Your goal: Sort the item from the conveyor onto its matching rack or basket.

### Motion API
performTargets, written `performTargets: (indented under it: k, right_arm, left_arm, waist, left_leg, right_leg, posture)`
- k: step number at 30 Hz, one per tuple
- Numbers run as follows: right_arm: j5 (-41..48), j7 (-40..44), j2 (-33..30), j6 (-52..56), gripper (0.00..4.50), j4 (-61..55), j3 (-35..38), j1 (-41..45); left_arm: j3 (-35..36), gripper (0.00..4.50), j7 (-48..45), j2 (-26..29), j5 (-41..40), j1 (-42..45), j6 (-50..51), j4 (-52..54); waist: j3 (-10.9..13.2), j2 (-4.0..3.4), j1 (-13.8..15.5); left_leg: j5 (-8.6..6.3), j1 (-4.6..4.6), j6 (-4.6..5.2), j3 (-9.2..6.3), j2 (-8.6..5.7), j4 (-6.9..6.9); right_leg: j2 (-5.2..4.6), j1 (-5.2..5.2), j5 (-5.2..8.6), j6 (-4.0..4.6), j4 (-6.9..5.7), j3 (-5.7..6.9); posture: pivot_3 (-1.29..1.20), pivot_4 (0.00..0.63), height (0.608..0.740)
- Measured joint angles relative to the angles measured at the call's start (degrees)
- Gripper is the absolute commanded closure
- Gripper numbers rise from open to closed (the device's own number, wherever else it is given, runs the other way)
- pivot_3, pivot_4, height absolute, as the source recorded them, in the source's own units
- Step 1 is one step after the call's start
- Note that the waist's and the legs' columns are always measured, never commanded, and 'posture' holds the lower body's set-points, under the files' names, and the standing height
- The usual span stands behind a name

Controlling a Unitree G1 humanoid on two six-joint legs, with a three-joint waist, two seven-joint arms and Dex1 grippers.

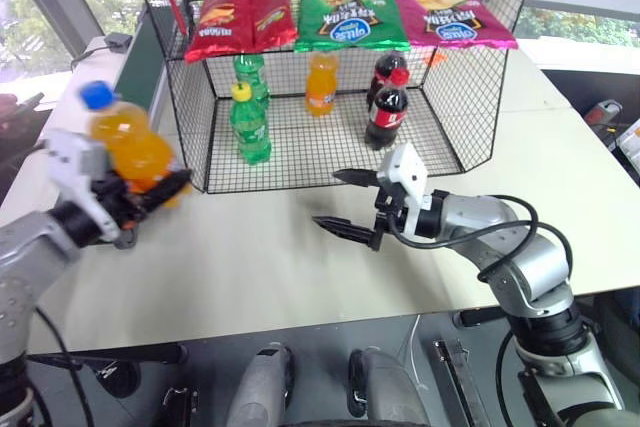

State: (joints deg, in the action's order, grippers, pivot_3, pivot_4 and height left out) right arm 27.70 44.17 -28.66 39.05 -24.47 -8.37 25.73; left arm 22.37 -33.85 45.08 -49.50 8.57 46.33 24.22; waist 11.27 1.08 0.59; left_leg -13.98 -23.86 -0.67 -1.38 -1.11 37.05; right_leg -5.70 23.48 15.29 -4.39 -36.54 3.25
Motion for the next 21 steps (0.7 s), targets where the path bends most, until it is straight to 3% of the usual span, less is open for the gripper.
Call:
performTargets:
  k: [6, 11, 21]
  right_arm:
    - [0.2, 0.5, 0.2, 0.0, 0.00, 0.2, -0.3, 0.8]
    - [1.3, -1.1, 1.9, 1.9, 0.00, 0.3, -0.1, 1.7]
    - [3.6, -3.1, 2.9, 4.8, 0.00, 0.4, 0.5, 3.4]
  left_arm:
    - [-17.3, 1.52, -10.8, -0.7, 4.7, 8.9, -3.0, -1.0]
    - [-27.2, 1.52, -18.1, -3.8, 11.7, 13.9, -8.4, -6.5]
    - [-35.2, 1.52, -26.4, -10.9, 22.5, 21.4, -18.6, -18.5]
  waist:
    - [0.0, -0.03, -0.1]
    - [0.0, -0.02, 0.1]
    - [0.0, -0.02, 0.1]
  left_leg:
    - [0.00, -0.04, 0.01, 0.02, 0.02, -0.07]
    - [0.01, -0.03, 0.02, 0.02, 0.01, 0.01]
    - [0.02, -0.01, 0.04, 0.02, -0.02, 0.12]
  right_leg:
    - [0.13, 0.07, -0.07, -0.13, -0.05, 0.01]
    - [0.24, 0.07, -0.08, -0.15, -0.18, 0.03]
    - [0.29, 0.10, -0.10, -0.21, -0.47, 0.04]
  posture:
    - [0.00, 0.150, 0.739]
    - [0.00, 0.150, 0.739]
    - [0.00, 0.150, 0.739]
